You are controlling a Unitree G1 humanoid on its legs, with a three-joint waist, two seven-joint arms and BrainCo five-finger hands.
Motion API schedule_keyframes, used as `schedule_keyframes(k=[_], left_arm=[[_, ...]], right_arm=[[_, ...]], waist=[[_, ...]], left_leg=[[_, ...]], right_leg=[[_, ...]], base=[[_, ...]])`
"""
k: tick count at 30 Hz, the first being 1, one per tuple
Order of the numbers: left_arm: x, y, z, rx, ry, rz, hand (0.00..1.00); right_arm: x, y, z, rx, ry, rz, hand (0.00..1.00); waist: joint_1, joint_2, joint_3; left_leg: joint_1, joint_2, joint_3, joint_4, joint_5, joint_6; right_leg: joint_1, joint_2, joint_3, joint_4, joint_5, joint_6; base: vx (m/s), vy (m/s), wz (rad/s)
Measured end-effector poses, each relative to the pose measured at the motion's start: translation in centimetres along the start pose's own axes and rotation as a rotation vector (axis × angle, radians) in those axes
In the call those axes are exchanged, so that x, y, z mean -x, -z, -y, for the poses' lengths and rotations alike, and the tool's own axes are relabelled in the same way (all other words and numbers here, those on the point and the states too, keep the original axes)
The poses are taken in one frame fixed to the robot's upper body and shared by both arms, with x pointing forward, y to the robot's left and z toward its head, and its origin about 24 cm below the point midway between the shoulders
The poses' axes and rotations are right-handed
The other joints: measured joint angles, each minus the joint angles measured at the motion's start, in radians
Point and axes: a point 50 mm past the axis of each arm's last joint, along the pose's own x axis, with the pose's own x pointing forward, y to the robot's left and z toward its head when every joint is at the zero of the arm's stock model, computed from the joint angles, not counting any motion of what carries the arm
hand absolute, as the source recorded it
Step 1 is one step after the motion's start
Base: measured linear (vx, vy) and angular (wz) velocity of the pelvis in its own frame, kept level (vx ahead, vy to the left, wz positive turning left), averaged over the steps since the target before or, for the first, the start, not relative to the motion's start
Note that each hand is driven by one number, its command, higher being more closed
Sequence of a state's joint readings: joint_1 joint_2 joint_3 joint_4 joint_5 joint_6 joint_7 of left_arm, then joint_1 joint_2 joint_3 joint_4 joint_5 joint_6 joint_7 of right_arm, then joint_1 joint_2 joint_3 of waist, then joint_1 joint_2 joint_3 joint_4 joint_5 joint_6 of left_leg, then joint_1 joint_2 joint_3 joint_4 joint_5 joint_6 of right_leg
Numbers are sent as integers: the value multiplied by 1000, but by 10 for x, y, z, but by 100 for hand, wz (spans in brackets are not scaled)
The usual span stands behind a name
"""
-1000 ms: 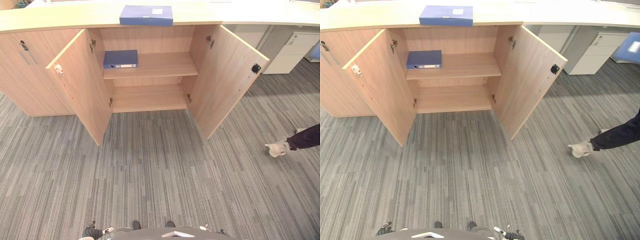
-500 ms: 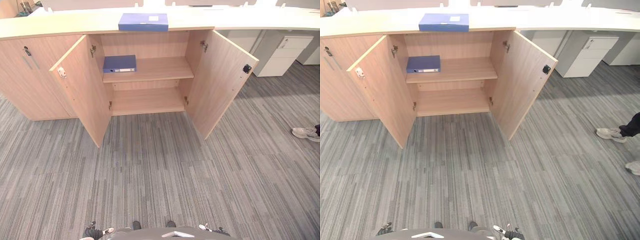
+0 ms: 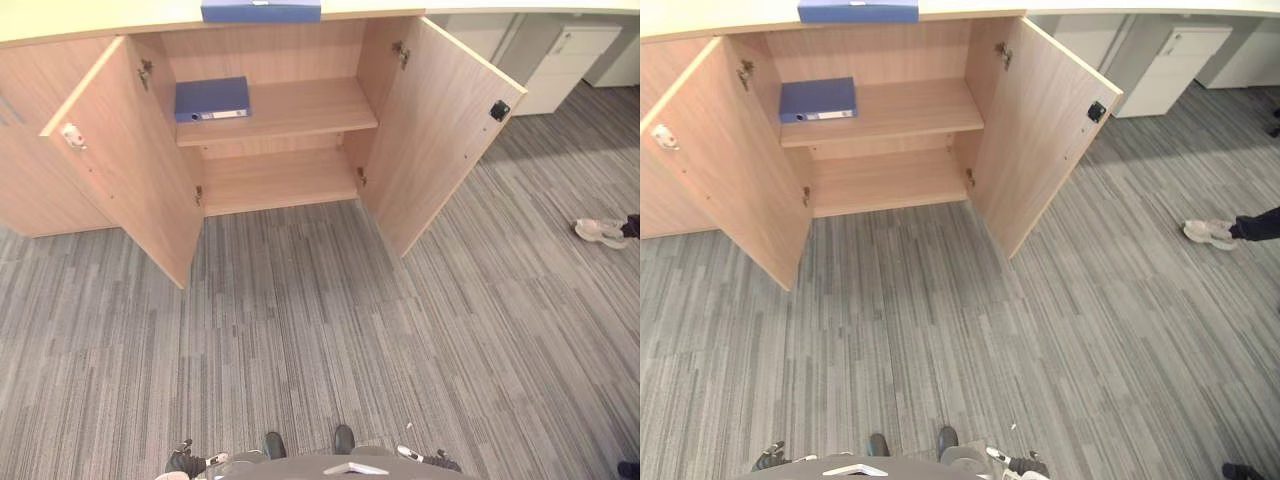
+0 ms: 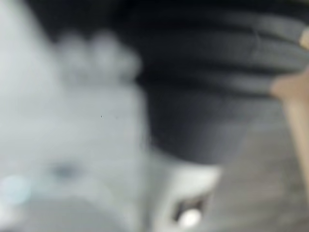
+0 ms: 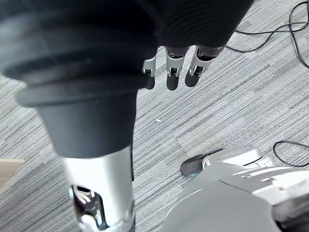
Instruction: Walk over to the cabinet, pick up the folder, carry it to the office cabinet, place the folder inside the office cabinet, then close the office cabinet door
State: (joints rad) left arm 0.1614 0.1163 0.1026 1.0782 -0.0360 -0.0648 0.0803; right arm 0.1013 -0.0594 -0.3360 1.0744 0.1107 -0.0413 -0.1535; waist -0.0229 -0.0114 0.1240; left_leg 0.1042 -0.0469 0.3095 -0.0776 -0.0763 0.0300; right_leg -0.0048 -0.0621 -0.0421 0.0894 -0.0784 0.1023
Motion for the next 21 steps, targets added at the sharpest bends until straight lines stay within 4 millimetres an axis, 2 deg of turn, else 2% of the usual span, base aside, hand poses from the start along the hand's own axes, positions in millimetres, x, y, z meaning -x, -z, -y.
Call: schedule_keyframes(k=[1,2,3,4,5,6,7,9,11,12,13,14,15,16,17,18,19,20,21], left_arm=[[-1,-5,2,-5,6,13,0],[-2,-8,2,-7,8,20,0],[-2,-10,3,-9,10,26,0],[-3,-12,5,-17,16,32,0],[-3,-13,5,-20,18,35,0],[-3,-16,5,-21,17,43,0],[-4,-17,4,-19,15,44,0],[-4,-19,6,-14,19,50,0],[-5,-23,10,-9,28,58,0],[-5,-24,12,-7,31,62,0],[-5,-24,11,-6,30,61,0],[-4,-21,9,9,20,55,0],[-4,-19,10,40,13,47,0],[-3,-17,14,57,21,42,0],[-3,-18,18,82,26,48,0],[-3,-20,18,117,18,60,0],[-2,-20,16,166,1,64,0],[-2,-19,15,190,-8,65,0],[-1,-20,12,217,-22,74,0]], right_arm=[[0,-3,-1,-9,0,8,0],[-1,-4,-1,-12,-1,13,0],[-1,-7,-2,-16,-2,22,0],[-1,-10,-1,-20,-1,34,0],[-1,-11,-1,-24,-1,40,0],[-1,-13,-1,-28,-1,50,0],[-1,-14,-1,-30,-2,52,0],[-1,-15,-2,-33,-4,54,0],[-2,-18,-1,-29,-2,63,0],[-2,-16,0,-28,1,58,0],[-2,-14,2,-27,4,52,0],[0,-5,5,-27,12,30,0],[1,0,7,-40,20,15,0],[0,-2,10,-42,27,19,0],[0,-5,9,-48,27,32,0],[0,-9,10,-50,27,50,0],[0,-13,11,-52,30,70,0],[0,-13,11,-51,30,76,0],[1,-13,11,-43,26,82,0]], waist=[[-1,1,17],[-1,1,26],[-3,5,36],[-7,11,42],[-13,24,50],[-19,16,60],[-19,14,63],[-32,24,69],[-44,44,83],[-47,50,88],[-49,49,89],[-51,36,84],[-52,33,81],[-51,53,77],[-49,63,77],[-45,72,87],[-40,77,94],[-37,78,96],[-25,76,99]], left_leg=[[4,3,0,43,-31,2],[5,5,-1,68,-46,2],[8,6,-3,106,-65,3],[24,5,-12,118,-78,19],[30,5,-19,122,-92,29],[56,2,-36,121,-117,38],[76,6,-46,109,-122,34],[94,27,-70,93,-129,23],[106,60,-92,91,-140,3],[121,72,-104,92,-148,-15],[130,74,-117,92,-156,-29],[158,70,-134,92,-175,-59],[195,80,-147,97,-191,-85],[193,98,-145,120,-193,-90],[139,116,-140,237,-198,-102],[52,147,-135,446,-202,-111],[-45,204,-112,693,-191,-123],[-79,237,-97,798,-191,-123],[-119,295,-62,941,-195,-117]], right_leg=[[-32,-8,-4,114,-41,2],[-52,-12,-6,182,-56,4],[-101,-27,-23,329,-73,-1],[-162,-44,-42,483,-74,-5],[-192,-50,-54,542,-98,-13],[-225,-56,-69,611,-156,-15],[-256,-53,-87,617,-196,-23],[-301,-34,-136,549,-204,-29],[-344,3,-154,434,-166,-48],[-349,27,-148,340,-105,-54],[-347,35,-135,300,-70,-59],[-336,27,-118,262,-8,-77],[-323,29,-113,290,38,-90],[-319,36,-124,294,27,-98],[-300,41,-132,286,4,-114],[-260,50,-133,256,-7,-125],[-202,71,-135,215,-13,-131],[-167,84,-137,196,-18,-139],[-100,100,-132,167,-36,-153]], base=[[190,73,6],[165,73,14],[146,72,18],[150,76,24],[212,89,29],[236,64,27],[242,45,25],[200,-29,36],[294,-90,45],[276,-94,41],[374,-158,62],[430,-226,64],[455,-245,55],[462,-267,32],[423,-273,15],[483,-320,15],[399,-261,4],[464,-249,-15],[301,-151,-21]])
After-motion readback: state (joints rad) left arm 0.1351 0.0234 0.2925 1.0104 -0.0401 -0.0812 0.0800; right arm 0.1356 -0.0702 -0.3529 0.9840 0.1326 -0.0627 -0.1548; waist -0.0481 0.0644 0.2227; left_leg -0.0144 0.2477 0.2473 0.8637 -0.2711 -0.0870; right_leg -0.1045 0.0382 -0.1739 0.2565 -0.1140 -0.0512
